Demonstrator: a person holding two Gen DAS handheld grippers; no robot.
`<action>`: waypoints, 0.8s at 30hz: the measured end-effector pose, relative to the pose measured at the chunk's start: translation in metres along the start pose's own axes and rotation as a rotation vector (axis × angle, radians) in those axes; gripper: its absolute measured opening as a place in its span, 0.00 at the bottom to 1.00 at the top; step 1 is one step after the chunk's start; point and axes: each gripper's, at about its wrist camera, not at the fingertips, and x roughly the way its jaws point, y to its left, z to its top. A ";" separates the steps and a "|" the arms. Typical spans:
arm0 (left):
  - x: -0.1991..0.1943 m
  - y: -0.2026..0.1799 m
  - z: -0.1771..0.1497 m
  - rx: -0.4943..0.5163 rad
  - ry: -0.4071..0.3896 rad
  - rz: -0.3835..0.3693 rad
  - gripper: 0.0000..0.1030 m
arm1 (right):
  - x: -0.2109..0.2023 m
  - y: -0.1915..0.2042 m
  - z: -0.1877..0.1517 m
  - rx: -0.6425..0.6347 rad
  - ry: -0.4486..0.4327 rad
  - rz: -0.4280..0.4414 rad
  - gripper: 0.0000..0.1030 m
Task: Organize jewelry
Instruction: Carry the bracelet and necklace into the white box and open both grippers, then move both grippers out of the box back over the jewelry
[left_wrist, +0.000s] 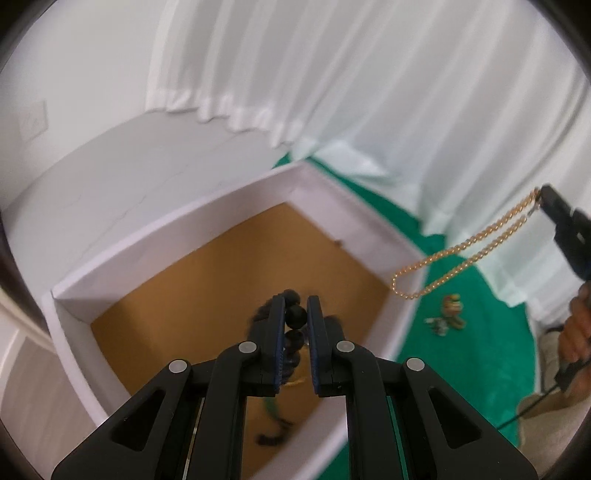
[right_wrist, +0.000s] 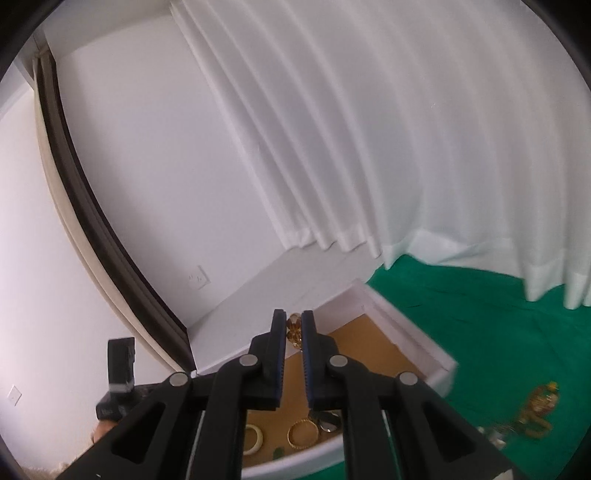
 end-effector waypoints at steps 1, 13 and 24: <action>0.011 0.005 -0.001 -0.007 0.017 0.007 0.10 | 0.023 -0.002 -0.002 -0.002 0.026 -0.006 0.08; 0.085 0.027 -0.034 0.009 0.179 0.151 0.21 | 0.153 -0.038 -0.078 -0.004 0.323 -0.178 0.11; 0.019 -0.035 -0.050 0.168 -0.001 0.197 0.85 | 0.046 -0.021 -0.074 -0.081 0.185 -0.301 0.71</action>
